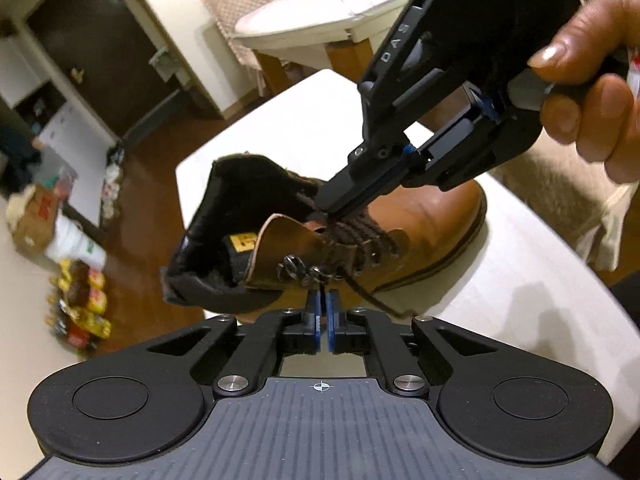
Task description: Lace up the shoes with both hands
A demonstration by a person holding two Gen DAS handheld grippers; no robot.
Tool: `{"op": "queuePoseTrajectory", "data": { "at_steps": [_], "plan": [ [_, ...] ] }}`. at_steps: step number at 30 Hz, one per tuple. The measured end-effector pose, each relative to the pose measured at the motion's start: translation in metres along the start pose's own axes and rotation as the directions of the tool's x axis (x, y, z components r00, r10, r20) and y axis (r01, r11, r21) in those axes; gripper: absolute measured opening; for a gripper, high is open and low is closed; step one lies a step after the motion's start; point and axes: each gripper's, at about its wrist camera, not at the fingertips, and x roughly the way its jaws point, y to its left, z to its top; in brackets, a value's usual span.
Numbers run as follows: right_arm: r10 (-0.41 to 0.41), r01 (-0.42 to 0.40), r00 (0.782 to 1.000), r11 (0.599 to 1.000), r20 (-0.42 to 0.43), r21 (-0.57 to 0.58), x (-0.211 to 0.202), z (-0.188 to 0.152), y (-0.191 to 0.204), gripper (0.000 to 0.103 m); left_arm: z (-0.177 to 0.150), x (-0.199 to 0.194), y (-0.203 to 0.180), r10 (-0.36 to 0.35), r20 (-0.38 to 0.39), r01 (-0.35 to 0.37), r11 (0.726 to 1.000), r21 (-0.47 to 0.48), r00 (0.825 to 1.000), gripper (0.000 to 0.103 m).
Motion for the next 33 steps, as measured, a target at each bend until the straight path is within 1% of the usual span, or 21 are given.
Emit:
{"op": "queuePoseTrajectory", "data": {
  "at_steps": [2,3,4,5,7,9,10,12,13,16,18,19,21,22,24,25,29,31,33],
  "plan": [
    [0.004,-0.004,1.0,1.0,-0.006,0.001,0.0,0.001,0.0,0.006,-0.004,-0.001,0.003,-0.01,-0.009,0.009,0.998,-0.059,1.0,0.002],
    [0.004,-0.004,1.0,1.0,-0.014,0.004,0.0,0.001,0.0,0.007,-0.007,0.001,0.004,-0.016,-0.03,0.014,0.997,-0.079,0.999,0.002],
    [0.004,-0.003,1.0,1.0,-0.021,0.008,0.0,0.001,0.0,0.01,-0.011,0.002,0.004,-0.012,-0.048,0.008,0.996,-0.085,0.999,0.002],
    [0.003,-0.003,1.0,1.0,-0.029,0.01,0.0,0.001,0.0,0.015,-0.016,0.004,0.003,-0.007,-0.066,0.001,0.996,-0.089,0.998,0.002],
    [-0.006,0.006,0.999,1.0,-0.039,0.002,-0.002,0.002,0.0,0.016,-0.027,0.007,0.002,-0.003,-0.109,-0.008,0.995,-0.101,0.994,0.002],
    [-0.018,0.018,0.999,1.0,-0.03,-0.005,-0.009,0.003,-0.002,0.016,-0.042,0.011,0.0,-0.009,-0.161,-0.011,0.993,-0.118,0.987,0.002],
    [-0.024,0.024,0.999,1.0,-0.026,-0.008,-0.012,0.003,-0.003,0.016,-0.054,0.014,-0.001,-0.013,-0.2,-0.013,0.992,-0.127,0.98,0.002],
    [-0.048,0.048,0.999,0.999,-0.012,0.002,-0.018,0.006,-0.008,0.016,-0.079,0.023,-0.004,-0.019,-0.292,-0.023,0.99,-0.14,0.956,0.002],
    [-0.058,0.058,0.998,0.998,-0.009,0.003,-0.021,0.006,-0.011,0.016,-0.088,0.027,-0.004,-0.025,-0.322,-0.026,0.988,-0.153,0.946,0.002],
    [-0.086,0.086,0.996,0.996,-0.001,0.004,-0.028,0.007,-0.018,0.016,-0.107,0.036,-0.004,-0.039,-0.391,-0.037,0.982,-0.184,0.919,0.002],
    [-0.094,0.094,0.996,0.996,-0.008,-0.001,-0.029,0.007,-0.02,0.016,-0.112,0.041,-0.003,-0.051,-0.421,-0.042,0.977,-0.208,0.906,0.002],
    [-0.097,0.097,0.995,0.995,-0.012,-0.004,-0.029,0.006,-0.02,0.016,-0.112,0.042,-0.003,-0.05,-0.423,-0.046,0.976,-0.213,0.905,0.002],
    [-0.103,0.103,0.994,0.995,-0.023,-0.011,-0.027,0.005,-0.021,0.016,-0.11,0.043,-0.001,-0.052,-0.416,-0.047,0.973,-0.225,0.908,0.002],
    [-0.106,0.105,0.994,0.994,-0.03,-0.014,-0.026,0.004,-0.02,0.016,-0.108,0.042,0.002,-0.069,-0.401,-0.037,0.967,-0.251,0.913,0.002],
    [-0.111,0.11,0.993,0.994,-0.045,-0.026,-0.024,0.003,-0.019,0.016,-0.107,0.042,0.005,-0.069,-0.388,-0.047,0.958,-0.283,0.919,0.003],
    [-0.114,0.112,0.992,0.993,-0.051,-0.033,-0.023,0.002,-0.019,0.016,-0.108,0.04,0.007,-0.069,-0.381,-0.053,0.953,-0.3,0.922,0.008],
    [-0.144,0.138,0.986,0.988,-0.086,-0.065,-0.018,-0.004,-0.021,0.016,-0.118,0.029,0.01,-0.072,-0.393,-0.063,0.945,-0.32,0.917,0.009],
    [-0.179,0.169,0.977,0.981,-0.117,-0.091,-0.013,-0.009,-0.025,0.016,-0.123,0.023,0.009,-0.073,-0.4,-0.067,0.943,-0.325,0.914,0.009],
    [-0.222,0.201,0.966,0.968,-0.136,-0.15,-0.006,-0.015,-0.026,0.017,-0.125,0.017,0.007,-0.074,-0.404,-0.068,0.943,-0.327,0.912,0.009]
  ]
}}
